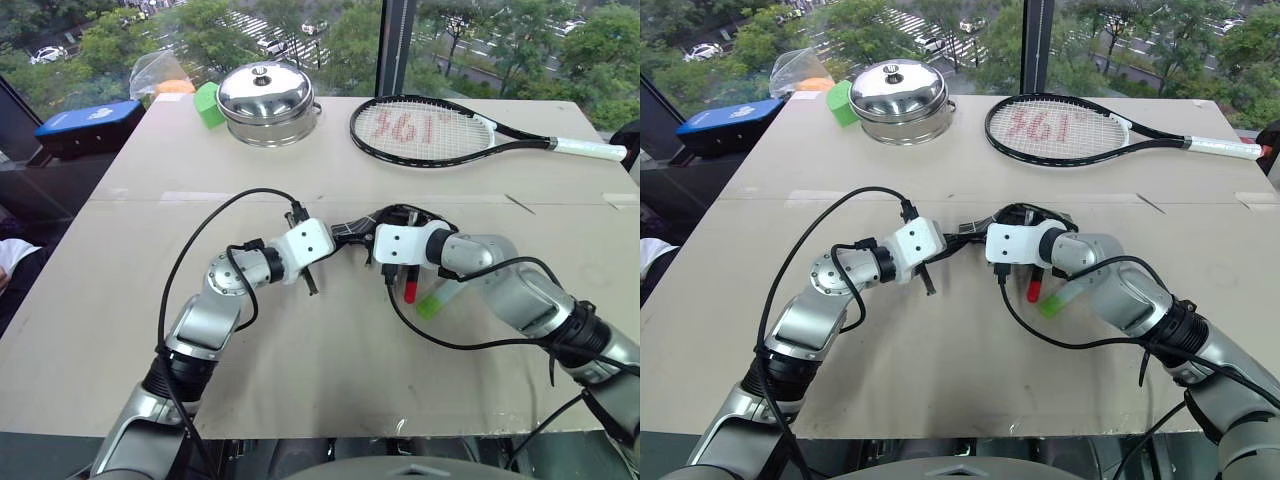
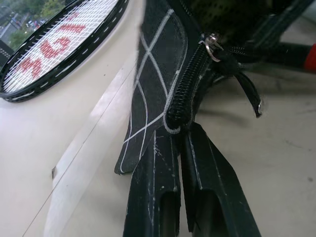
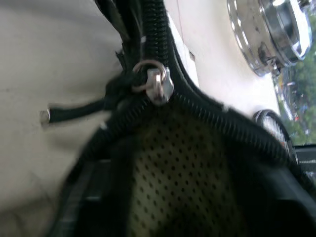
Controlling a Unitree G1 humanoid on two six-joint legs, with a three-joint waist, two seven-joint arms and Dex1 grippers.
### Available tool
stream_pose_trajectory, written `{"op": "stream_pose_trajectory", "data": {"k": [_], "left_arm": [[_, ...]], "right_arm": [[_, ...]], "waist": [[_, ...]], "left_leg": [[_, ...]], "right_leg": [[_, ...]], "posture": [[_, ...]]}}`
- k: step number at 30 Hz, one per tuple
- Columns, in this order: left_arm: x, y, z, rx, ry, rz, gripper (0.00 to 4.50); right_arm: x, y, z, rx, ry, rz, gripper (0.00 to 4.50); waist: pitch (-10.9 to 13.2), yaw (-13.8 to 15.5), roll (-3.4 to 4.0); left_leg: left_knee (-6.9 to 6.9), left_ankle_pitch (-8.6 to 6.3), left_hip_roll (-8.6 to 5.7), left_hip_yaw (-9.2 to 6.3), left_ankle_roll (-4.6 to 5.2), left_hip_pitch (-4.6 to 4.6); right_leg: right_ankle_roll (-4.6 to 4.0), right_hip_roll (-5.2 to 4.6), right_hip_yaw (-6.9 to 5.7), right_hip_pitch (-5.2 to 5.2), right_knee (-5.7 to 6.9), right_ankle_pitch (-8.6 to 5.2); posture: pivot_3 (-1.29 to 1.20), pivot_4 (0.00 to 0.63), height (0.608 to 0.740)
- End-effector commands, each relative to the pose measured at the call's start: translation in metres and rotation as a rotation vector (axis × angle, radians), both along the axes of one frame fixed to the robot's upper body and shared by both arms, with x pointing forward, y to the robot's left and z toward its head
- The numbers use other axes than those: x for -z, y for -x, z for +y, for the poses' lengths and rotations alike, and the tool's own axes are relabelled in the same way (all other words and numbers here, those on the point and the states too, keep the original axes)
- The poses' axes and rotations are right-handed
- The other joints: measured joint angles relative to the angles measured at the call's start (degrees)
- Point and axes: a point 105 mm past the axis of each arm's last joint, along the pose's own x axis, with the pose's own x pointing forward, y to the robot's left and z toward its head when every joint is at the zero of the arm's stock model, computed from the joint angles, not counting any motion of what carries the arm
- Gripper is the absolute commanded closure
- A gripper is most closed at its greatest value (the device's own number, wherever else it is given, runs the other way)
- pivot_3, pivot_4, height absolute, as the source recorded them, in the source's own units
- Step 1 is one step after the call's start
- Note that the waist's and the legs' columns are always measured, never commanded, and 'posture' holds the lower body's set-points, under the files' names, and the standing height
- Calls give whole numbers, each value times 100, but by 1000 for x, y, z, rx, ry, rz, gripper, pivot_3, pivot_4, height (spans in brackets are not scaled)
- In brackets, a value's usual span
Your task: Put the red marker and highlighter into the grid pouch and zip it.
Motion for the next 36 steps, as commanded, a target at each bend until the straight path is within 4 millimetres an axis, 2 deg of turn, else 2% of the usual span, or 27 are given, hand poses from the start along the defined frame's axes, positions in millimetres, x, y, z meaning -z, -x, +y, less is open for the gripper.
{"op": "stream_pose_trajectory", "data": {"k": [1,3,6,8,13,15,18,19,20,21,22,23,24,26,27,29,30,32,34,36], "left_arm": [[-10,-6,12,-46,7,-46,4500],[-10,-11,19,-78,0,-51,4500],[-14,-20,29,-135,21,-54,4500],[-14,-24,34,-156,18,-58,4500],[-15,-25,39,-157,12,-61,4500],[-14,-24,44,-155,4,-61,4500],[-12,-23,50,-154,-2,-59,4500],[-12,-23,50,-152,-2,-60,4500],[-11,-23,50,-150,-2,-60,4500],[-11,-23,49,-149,-1,-61,4500],[-10,-23,49,-147,-1,-61,4500],[-9,-22,48,-147,-2,-61,4500],[-9,-22,48,-146,-2,-61,4500],[-7,-22,48,-147,-2,-58,4500],[-6,-22,48,-149,-1,-57,4500],[-5,-22,48,-149,1,-56,4500],[-5,-21,48,-149,2,-55,4500],[-5,-21,47,-146,5,-53,4500],[-4,-21,46,-139,9,-47,4500],[-5,-20,44,-122,17,-43,4500]], "right_arm": [[-30,5,-12,71,-171,0,71],[-39,14,-20,132,-327,87,71],[-37,38,-27,192,-498,274,71],[-21,50,-35,317,-574,410,71],[14,42,-53,696,-658,515,71],[29,35,-54,828,-674,564,71],[51,32,-48,904,-672,643,71],[55,32,-47,916,-678,666,561],[58,31,-46,921,-680,678,603],[59,30,-44,920,-688,694,895],[59,30,-43,918,-690,699,1607],[59,30,-43,917,-688,693,1725],[58,29,-44,918,-687,689,2292],[50,28,-49,906,-669,655,3040],[45,28,-52,892,-654,635,3614],[34,28,-54,852,-633,601,4310],[31,28,-55,838,-629,593,4302],[6,28,-46,709,-634,543,4303],[-20,31,-37,552,-582,452,4303],[-34,34,-31,443,-461,369,4303]], "waist": [[0,21,-1],[0,17,-3],[-1,17,-4],[-4,29,-8],[-6,-9,-11],[-7,-17,-12],[-8,-4,-11],[-8,-3,-9],[-9,5,-8],[-9,15,-10],[-11,15,-12],[-15,5,-20],[-17,-2,-22],[-16,-5,-20],[-15,-4,-19],[-13,10,-16],[-13,8,-16],[-10,-9,-13],[-1,-54,2],[1,-90,4]], "left_leg": [[0,0,0,1,0,0],[1,0,4,-4,-1,-3],[0,-2,4,-6,3,-2],[2,-10,7,-10,17,-1],[2,-11,3,-4,19,0],[3,-10,3,-5,17,1],[-1,-5,0,-9,8,4],[-1,-2,-2,-12,3,2],[-2,4,-4,-11,-6,2],[-2,8,-5,-12,-14,2],[-2,9,-5,-12,-15,-1],[-2,9,-5,-11,-15,-1],[-1,9,-5,-8,-15,-1],[-1,8,-4,-8,-14,0],[-1,7,-3,-9,-13,1],[-2,2,-3,-11,-4,1],[-1,-3,-3,-12,5,0],[-2,-4,-3,-11,7,0],[-2,-5,-4,-10,8,0],[-3,-5,-4,-12,9,1]], "right_leg": [[0,0,0,0,0,0],[0,-1,-5,1,1,0],[0,-1,-7,2,4,1],[-1,-2,-10,4,6,1],[-3,-7,-6,1,8,1],[-4,-7,-4,0,10,1],[-5,-2,-6,0,12,1],[-4,-1,-11,0,12,1],[-4,-1,-11,0,12,1],[-3,-1,-11,1,11,1],[-3,-3,-12,1,9,1],[-3,-4,-12,2,8,1],[-3,-5,-8,2,7,1],[-2,-5,-6,2,7,1],[-2,-5,-6,2,8,1],[-2,-5,-7,2,8,1],[-3,-6,-9,2,9,1],[-2,-6,-8,1,9,1],[-2,-4,-7,0,9,1],[-1,0,-8,-1,9,1]], "posture": [[0,150,740],[0,150,740],[0,150,740],[0,150,740],[0,150,740],[0,150,740],[0,150,740],[0,150,740],[0,150,740],[0,150,740],[0,150,740],[0,150,740],[0,150,740],[0,150,740],[0,150,740],[0,150,740],[0,150,740],[0,150,740],[0,150,740],[0,150,740]]}}
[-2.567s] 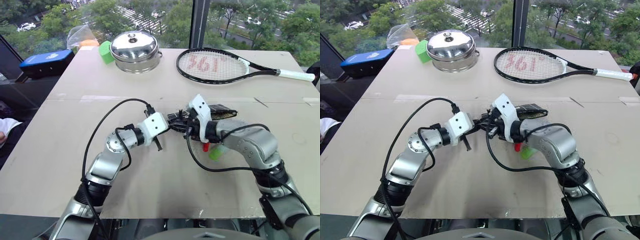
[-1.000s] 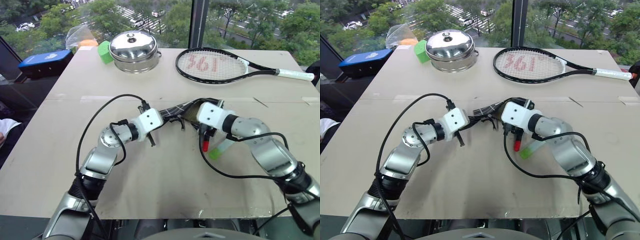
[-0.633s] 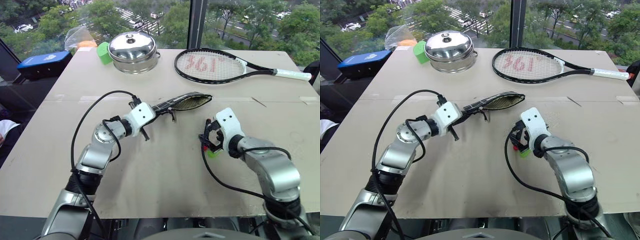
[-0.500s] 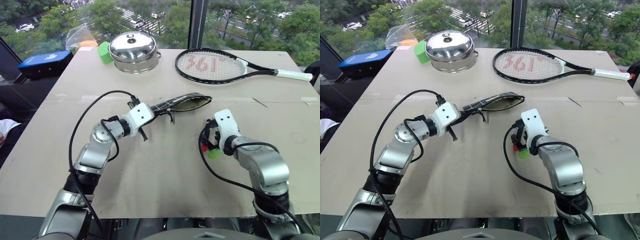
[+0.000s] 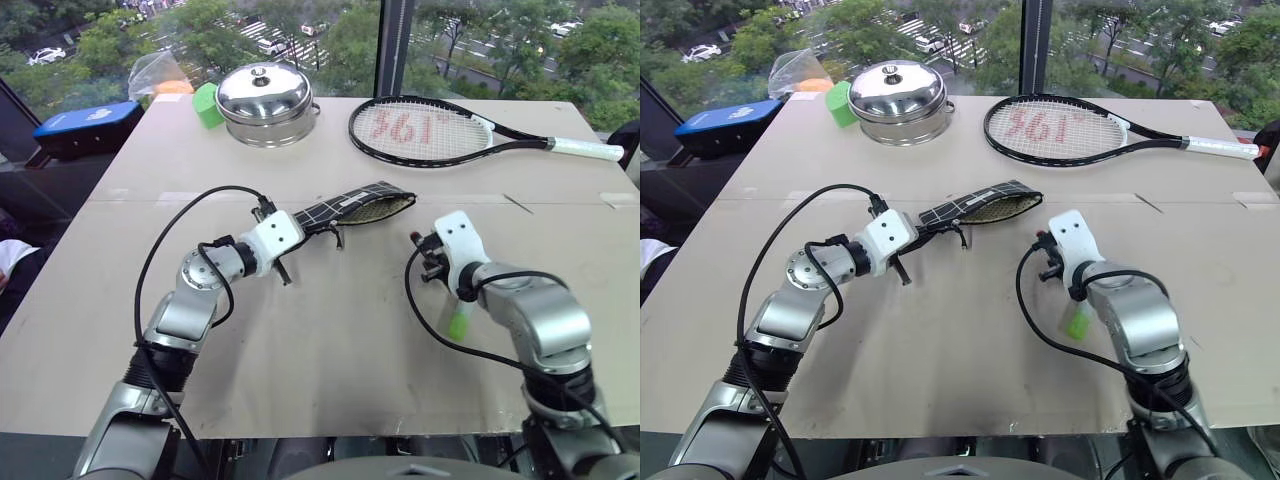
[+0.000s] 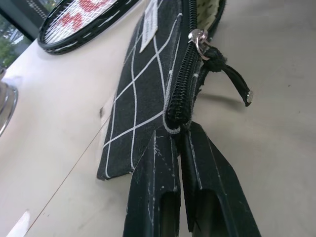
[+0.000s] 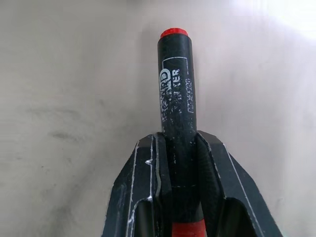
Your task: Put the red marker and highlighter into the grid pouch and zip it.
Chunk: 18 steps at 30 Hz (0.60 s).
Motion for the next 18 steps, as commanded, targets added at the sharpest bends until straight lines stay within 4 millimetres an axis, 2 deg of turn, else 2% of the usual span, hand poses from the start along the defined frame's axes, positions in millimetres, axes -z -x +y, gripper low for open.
{"op": "stream_pose_trajectory", "data": {"k": [1,4,8,11,15,18], "left_arm": [[-11,2,-4,35,31,-32,4500],[-12,5,-9,61,38,-27,4500],[-15,8,-16,91,47,-30,4500],[-17,10,-17,98,44,-34,4500],[-16,18,-19,143,15,-42,4500],[-16,22,-22,166,12,-46,4500]], "right_arm": [[-39,8,20,-254,157,-193,4303],[-40,2,19,-365,385,-255,4303],[-29,-17,16,-439,579,-281,4303],[-24,-30,17,-474,660,-307,4303],[-29,-48,30,-524,728,-374,4303],[-25,-58,54,-634,755,-442,4303]], "waist": [[1,-37,0],[-1,-57,-4],[0,-75,-7],[2,-78,-9],[3,-80,-8],[3,-83,-8]], "left_leg": [[-2,0,0,0,1,0],[-6,-1,1,-4,1,0],[-4,-1,1,0,1,-1],[-1,0,2,4,1,-1],[-1,1,3,6,-2,-1],[-2,14,4,7,-23,0]], "right_leg": [[0,0,0,-1,0,0],[0,-2,-7,0,-4,-1],[1,-3,-5,0,-7,-1],[1,-4,-2,0,-7,-1],[1,-4,-1,-1,-5,0],[1,-2,-1,-2,-4,0]], "posture": [[0,150,740],[0,150,740],[0,150,740],[0,150,740],[0,150,740],[0,150,740]]}}
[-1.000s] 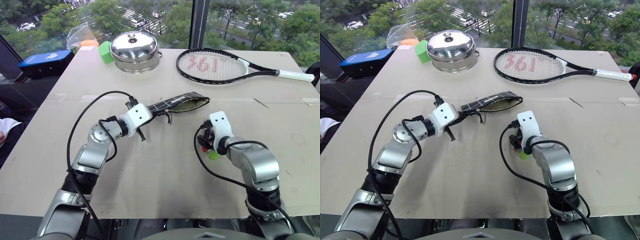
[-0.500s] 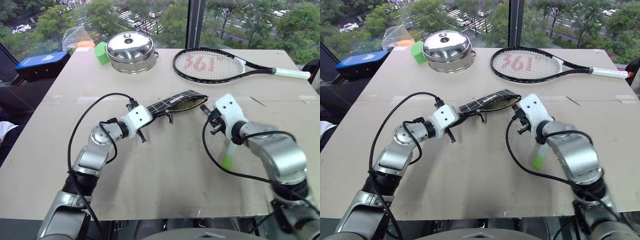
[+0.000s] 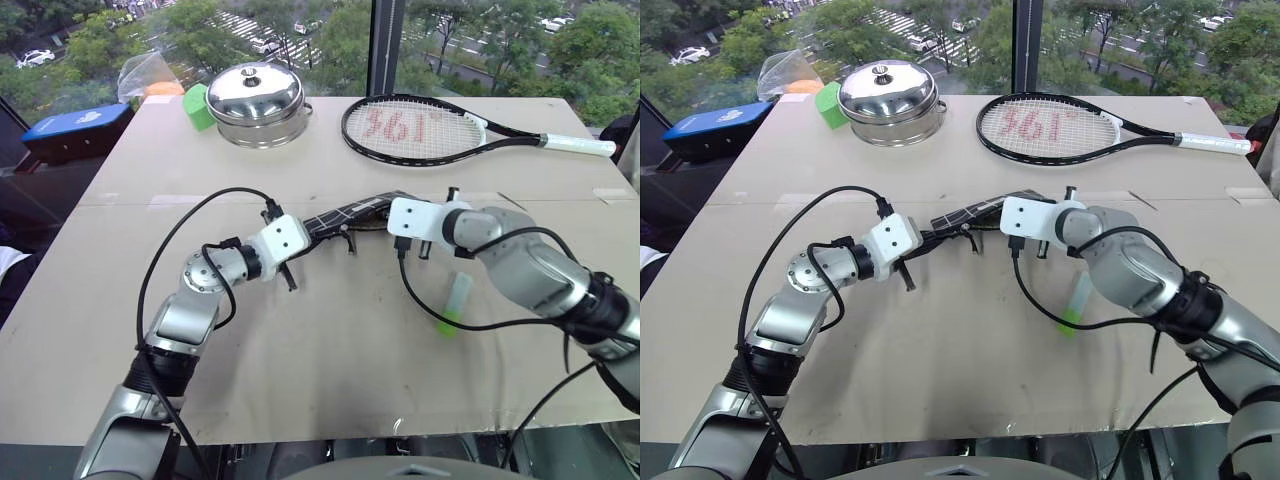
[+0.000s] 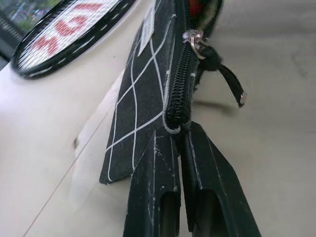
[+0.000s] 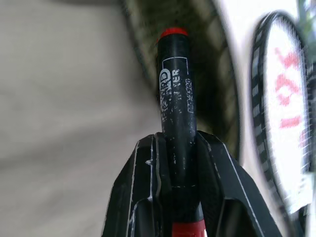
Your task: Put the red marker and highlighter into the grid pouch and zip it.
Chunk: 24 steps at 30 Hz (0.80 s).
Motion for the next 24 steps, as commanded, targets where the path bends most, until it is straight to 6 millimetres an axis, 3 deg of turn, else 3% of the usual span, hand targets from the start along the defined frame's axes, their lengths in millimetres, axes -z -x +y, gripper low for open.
{"op": "stream_pose_trajectory", "data": {"k": [1,4,5,7,9,12,15,18,24], "left_arm": [[-14,8,-10,64,2,-65,4500],[-14,9,-12,73,-3,-69,4500],[-14,9,-12,72,-1,-68,4500],[-14,8,-11,66,4,-65,4500],[-14,7,-9,52,9,-60,4500],[-13,6,-7,41,12,-57,4500],[-14,5,-5,30,15,-56,4500],[-15,4,-4,30,15,-56,4500],[-17,3,-4,48,4,-60,4500]], "right_arm": [[-5,-10,34,-183,49,-76,4303],[-6,-16,49,-262,50,-64,4303],[-7,-16,50,-271,48,-60,3297],[-15,-20,36,-243,16,-85,2537],[-24,-11,16,-179,-124,-28,1617],[-33,8,-2,-106,-338,87,1617],[-33,50,-29,-8,-554,280,1617],[-17,91,-54,168,-675,398,1617],[23,119,-72,592,-877,415,1617]], "waist": [[0,-4,0],[1,5,1],[3,29,2],[4,63,2],[3,99,0],[1,170,-3],[1,163,-3],[1,173,-3],[-1,141,-3]], "left_leg": [[0,0,0,1,-1,0],[0,1,1,1,-1,0],[0,1,1,0,-2,-2],[1,2,3,-2,-2,-6],[2,1,0,-1,-1,-13],[5,-2,0,-1,3,-12],[4,-1,3,-1,2,-11],[2,-14,7,-16,24,-6],[3,-17,11,-13,28,3]], "right_leg": [[0,1,0,0,0,0],[0,3,0,0,2,0],[0,2,-1,0,1,0],[0,-4,-3,0,1,0],[0,-12,-4,1,-4,0],[0,-15,-4,6,-10,0],[0,-14,-7,6,-6,1],[-1,-11,-23,10,0,1],[-17,-10,-13,4,7,-7]], "posture": [[0,150,740],[0,150,740],[0,150,740],[0,150,740],[0,150,740],[0,150,740],[0,150,740],[0,150,740],[0,150,740]]}}
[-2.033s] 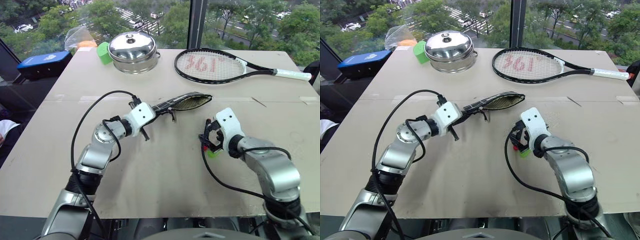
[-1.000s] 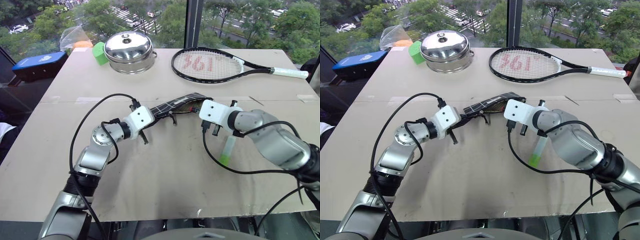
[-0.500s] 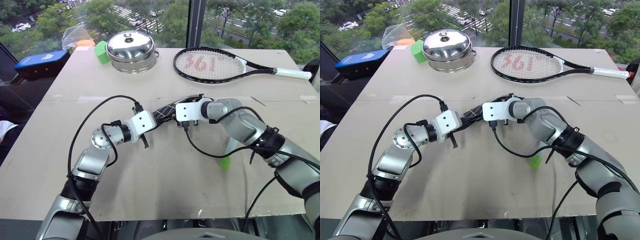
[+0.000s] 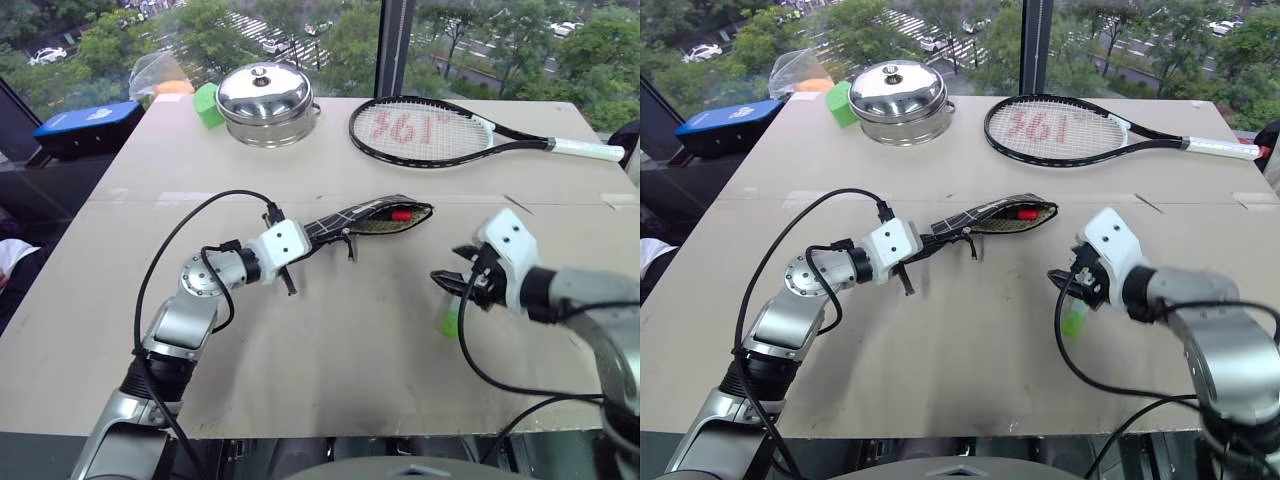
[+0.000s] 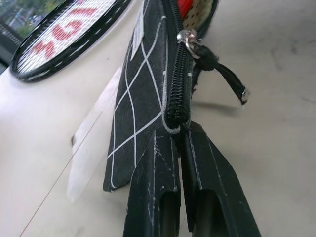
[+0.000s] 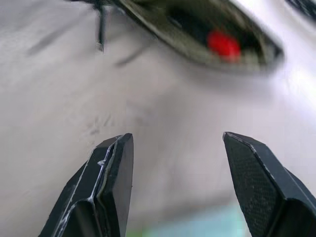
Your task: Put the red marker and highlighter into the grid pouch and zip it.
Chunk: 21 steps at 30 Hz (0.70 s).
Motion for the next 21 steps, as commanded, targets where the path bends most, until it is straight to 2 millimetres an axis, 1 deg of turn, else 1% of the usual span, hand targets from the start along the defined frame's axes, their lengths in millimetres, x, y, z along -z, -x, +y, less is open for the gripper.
{"op": "stream_pose_trajectory", "data": {"k": [1,4,6,10,13,14,16,19,20,21], "left_arm": [[-14,-1,-1,24,10,-50,4500],[-14,-1,-2,37,6,-53,4500],[-14,0,-2,45,3,-53,4500],[-14,-1,-3,52,-3,-56,4500],[-15,-1,-2,46,-4,-61,4500],[-15,0,-1,45,-5,-61,4500],[-15,1,-1,44,-7,-62,4500],[-15,1,0,42,-9,-63,4500],[-15,2,0,41,-10,-64,4500],[-15,2,-1,40,-10,-64,4500]], "right_arm": [[16,11,-11,227,-27,27,1617],[40,19,-14,388,-63,100,1617],[53,22,-17,458,-34,141,1617],[70,20,-17,528,-2,205,1617],[79,20,-11,534,17,242,1617],[81,20,-9,530,14,253,1842],[84,22,-8,518,38,261,2437],[83,23,-12,493,90,243,3819],[80,23,-18,482,124,225,4213],[77,23,-23,472,152,205,4213]], "waist": [[-1,19,0],[0,39,3],[-6,28,-8],[-11,12,-15],[-18,32,-21],[-20,36,-26],[-24,35,-30],[-25,35,-33],[-25,36,-32],[-23,38,-30]], "left_leg": [[1,1,0,-2,-1,0],[1,1,-4,-4,-2,-4],[2,2,-9,0,-3,-5],[1,5,-12,8,-9,-2],[1,4,-11,3,-6,1],[1,4,-10,1,-6,0],[1,3,-11,1,-6,0],[1,4,-13,3,-6,-2],[1,3,-13,3,-5,-2],[1,3,-13,2,-5,-2]], "right_leg": [[-10,1,-1,0,1,-6],[-11,-1,1,0,1,-7],[-9,0,10,0,-1,-7],[14,2,20,0,-4,5],[13,5,16,2,-3,3],[11,5,15,1,-3,2],[-6,3,15,2,-5,-8],[-6,1,17,3,-9,-8],[-6,1,17,4,-9,-8],[-6,1,17,4,-9,-8]], "posture": [[0,150,740],[0,150,740],[0,150,740],[0,150,740],[0,150,740],[0,150,740],[0,150,740],[0,150,740],[0,150,740],[0,150,740]]}}
